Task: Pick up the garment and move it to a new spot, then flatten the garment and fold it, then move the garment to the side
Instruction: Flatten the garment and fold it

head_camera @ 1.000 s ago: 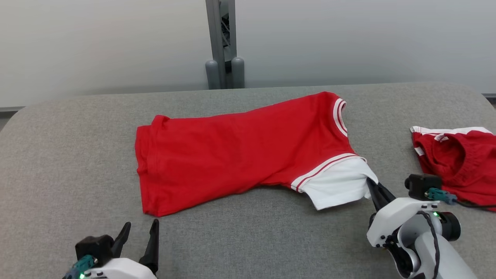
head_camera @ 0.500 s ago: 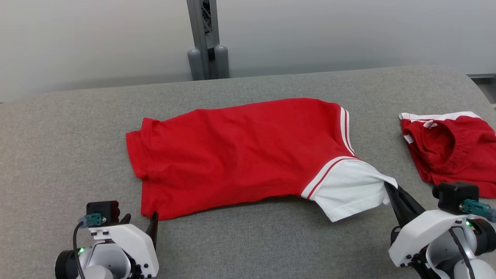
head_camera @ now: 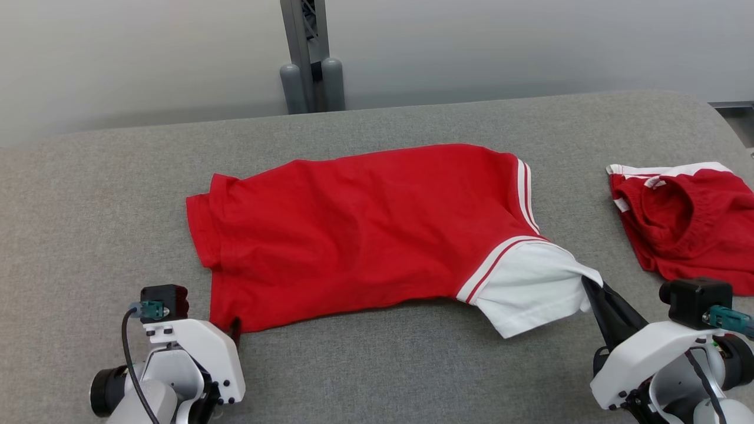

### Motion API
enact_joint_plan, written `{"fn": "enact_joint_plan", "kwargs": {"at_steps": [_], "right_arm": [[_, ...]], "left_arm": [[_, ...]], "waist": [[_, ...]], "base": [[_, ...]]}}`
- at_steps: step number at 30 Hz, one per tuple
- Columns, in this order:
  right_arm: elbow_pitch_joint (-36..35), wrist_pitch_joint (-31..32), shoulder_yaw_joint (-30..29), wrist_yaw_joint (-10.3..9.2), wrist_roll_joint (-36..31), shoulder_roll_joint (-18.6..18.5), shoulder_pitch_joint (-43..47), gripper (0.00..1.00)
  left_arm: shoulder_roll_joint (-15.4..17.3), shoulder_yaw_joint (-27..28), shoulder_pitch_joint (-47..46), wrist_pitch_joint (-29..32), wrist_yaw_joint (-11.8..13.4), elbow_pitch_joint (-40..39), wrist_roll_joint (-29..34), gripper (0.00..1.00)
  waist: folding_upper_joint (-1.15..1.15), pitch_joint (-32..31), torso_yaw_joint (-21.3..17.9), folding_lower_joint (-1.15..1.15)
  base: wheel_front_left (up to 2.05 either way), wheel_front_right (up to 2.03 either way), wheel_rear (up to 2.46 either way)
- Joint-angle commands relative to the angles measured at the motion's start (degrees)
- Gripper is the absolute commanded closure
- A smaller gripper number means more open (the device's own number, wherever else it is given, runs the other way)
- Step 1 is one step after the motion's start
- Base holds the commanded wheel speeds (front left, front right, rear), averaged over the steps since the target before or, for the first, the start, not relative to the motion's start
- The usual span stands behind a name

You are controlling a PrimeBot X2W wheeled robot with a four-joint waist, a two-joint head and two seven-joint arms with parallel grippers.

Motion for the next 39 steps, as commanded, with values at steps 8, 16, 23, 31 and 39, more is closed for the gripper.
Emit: {"fn": "enact_joint_plan", "kwargs": {"at_steps": [8,16,23,31,39], "right_arm": [[0.7,-0.6,0.5,-0.01,0.5,-0.3,-0.7,1.0],[0.8,-1.9,-0.3,-0.01,0.9,-0.3,-1.4,1.0],[0.6,-4.0,-1.5,-0.01,0.7,-0.3,-3.4,1.0],[-2.2,-5.2,-2.5,-0.01,-0.7,-0.3,-6.3,1.0],[-10.0,-3.1,-2.7,-0.01,-2.7,-0.3,-10.5,1.0]], "left_arm": [[-0.8,-0.2,-2.4,0.4,-0.6,4.4,-0.9,1.0],[-0.7,0.6,-3.5,-2.2,-1.8,3.8,-1.7,1.0],[0.4,2.8,-1.7,-7.7,-2.2,-1.8,-2.2,1.0],[2.2,5.6,0.3,-11.7,-1.6,-13.1,-2.6,1.0],[5.5,7.0,-1.0,-11.6,1.2,-27.9,0.2,1.0]], "waist": [[0.0,0.2,-0.6,0.0],[0.0,-0.2,-0.5,0.0],[0.0,-2.0,0.0,0.0],[0.0,-4.8,0.6,0.0],[0.0,-7.3,0.0,0.0]], "base": [[0.0,0.0,0.0],[0.0,0.0,0.0],[0.0,0.0,0.0],[0.0,0.0,0.0],[0.0,0.0,0.0]]}}
